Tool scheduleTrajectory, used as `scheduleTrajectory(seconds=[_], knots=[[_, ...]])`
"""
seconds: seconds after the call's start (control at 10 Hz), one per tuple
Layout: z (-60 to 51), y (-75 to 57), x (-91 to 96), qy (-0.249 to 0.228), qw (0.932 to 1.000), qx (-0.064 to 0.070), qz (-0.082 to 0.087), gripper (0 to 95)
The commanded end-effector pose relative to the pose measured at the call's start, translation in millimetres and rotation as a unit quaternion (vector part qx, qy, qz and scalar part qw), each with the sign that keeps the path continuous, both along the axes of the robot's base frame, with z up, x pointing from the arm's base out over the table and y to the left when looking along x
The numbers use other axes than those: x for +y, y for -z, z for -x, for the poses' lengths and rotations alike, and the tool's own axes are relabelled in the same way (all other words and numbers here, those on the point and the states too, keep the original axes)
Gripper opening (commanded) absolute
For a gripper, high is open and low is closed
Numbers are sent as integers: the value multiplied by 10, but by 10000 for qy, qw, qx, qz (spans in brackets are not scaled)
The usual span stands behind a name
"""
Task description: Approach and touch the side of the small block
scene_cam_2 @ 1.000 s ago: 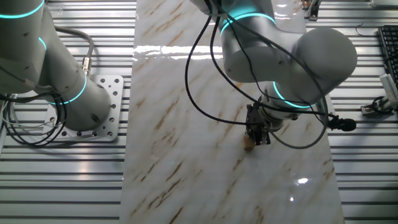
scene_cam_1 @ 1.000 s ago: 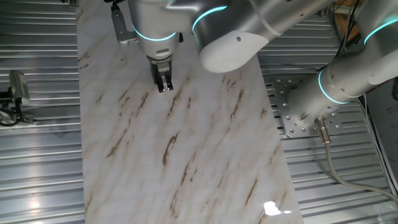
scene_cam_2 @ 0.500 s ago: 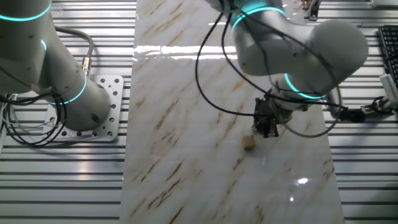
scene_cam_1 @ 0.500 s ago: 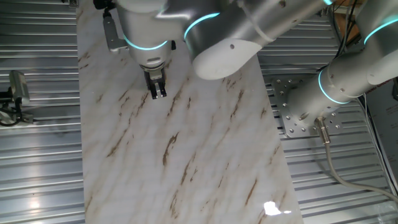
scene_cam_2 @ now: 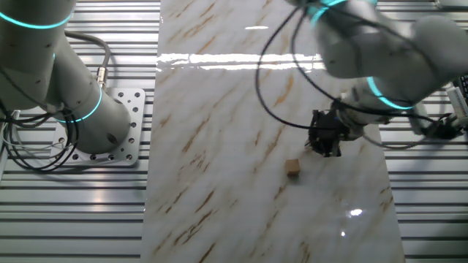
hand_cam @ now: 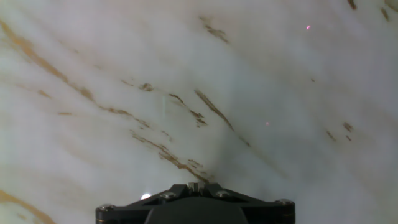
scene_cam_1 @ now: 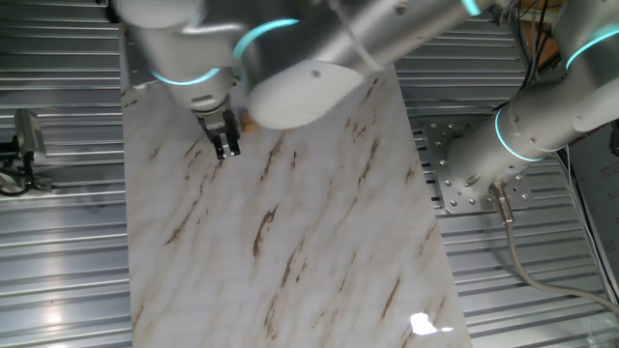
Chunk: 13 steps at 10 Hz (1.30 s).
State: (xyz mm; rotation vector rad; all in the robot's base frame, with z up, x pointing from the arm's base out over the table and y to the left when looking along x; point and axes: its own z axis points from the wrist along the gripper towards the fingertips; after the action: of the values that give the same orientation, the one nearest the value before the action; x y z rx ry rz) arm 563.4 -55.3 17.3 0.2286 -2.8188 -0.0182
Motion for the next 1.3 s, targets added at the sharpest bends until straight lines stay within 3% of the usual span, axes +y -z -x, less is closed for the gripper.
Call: scheduleTrajectory(seconds=[0.1,0.6,0.7,0.8,1.1,1.3], knots=[[-99,-16,60,-187,9991,-369,-120,0],[-104,-29,79,-384,9986,-361,-8,0],[-86,-62,96,-479,9967,-643,134,0],[-86,-62,95,-485,9956,-791,120,0],[-86,-64,96,-444,9939,-1001,130,0],[-86,-64,96,-413,9937,-1038,106,0]])
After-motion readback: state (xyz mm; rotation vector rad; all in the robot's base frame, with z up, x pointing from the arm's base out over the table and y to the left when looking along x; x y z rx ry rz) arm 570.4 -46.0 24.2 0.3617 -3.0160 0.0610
